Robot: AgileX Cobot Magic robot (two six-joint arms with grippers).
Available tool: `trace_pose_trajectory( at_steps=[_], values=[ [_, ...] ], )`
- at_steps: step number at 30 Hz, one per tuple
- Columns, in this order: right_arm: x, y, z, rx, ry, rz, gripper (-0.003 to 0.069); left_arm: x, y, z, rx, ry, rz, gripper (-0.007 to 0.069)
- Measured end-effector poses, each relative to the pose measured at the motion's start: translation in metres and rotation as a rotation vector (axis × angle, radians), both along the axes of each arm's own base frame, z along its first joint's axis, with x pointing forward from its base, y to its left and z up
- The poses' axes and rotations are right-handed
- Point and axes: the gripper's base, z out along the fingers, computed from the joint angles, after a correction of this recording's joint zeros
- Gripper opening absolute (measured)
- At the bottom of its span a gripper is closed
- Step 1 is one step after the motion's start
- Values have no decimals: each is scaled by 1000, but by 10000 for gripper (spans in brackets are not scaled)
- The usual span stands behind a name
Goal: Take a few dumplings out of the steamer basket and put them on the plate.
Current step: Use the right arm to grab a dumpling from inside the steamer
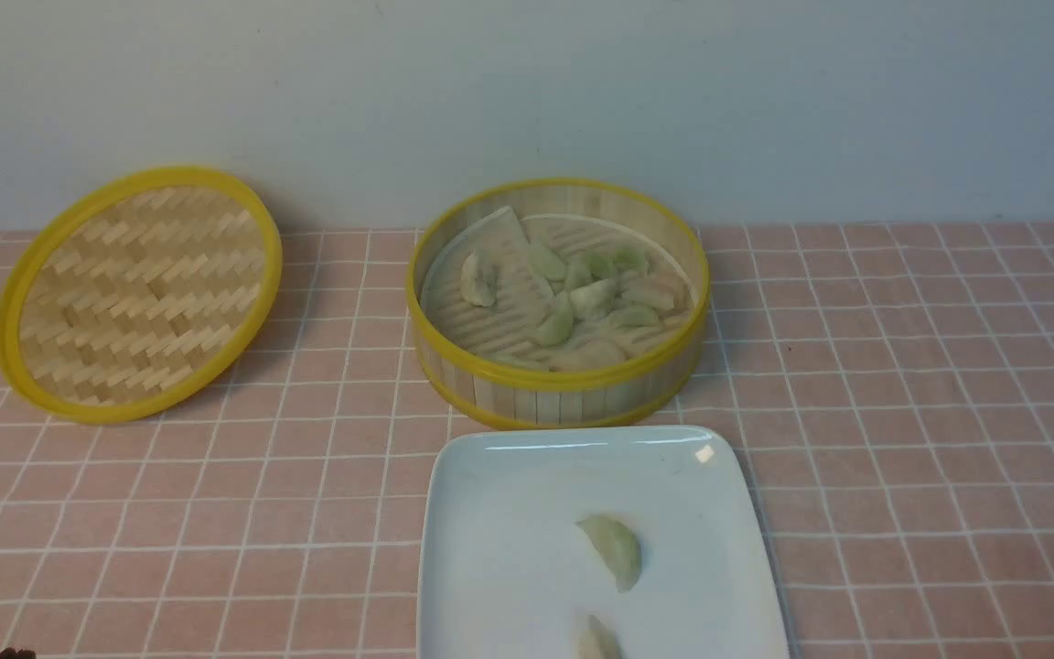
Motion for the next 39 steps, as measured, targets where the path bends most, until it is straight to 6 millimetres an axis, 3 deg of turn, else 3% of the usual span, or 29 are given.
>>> trace_pose_trajectory(
  at_steps=[24, 32, 39],
  values=[
    [0, 0, 0, 22, -3, -1, -15, 0, 0, 0, 0, 0, 0, -6],
    [2, -1, 24, 871, -225, -71, -15, 0, 0, 0, 0, 0, 0, -6],
    [0, -14, 34, 1123, -377, -154, -15, 0, 0, 0, 0, 0, 0, -6]
  ],
)
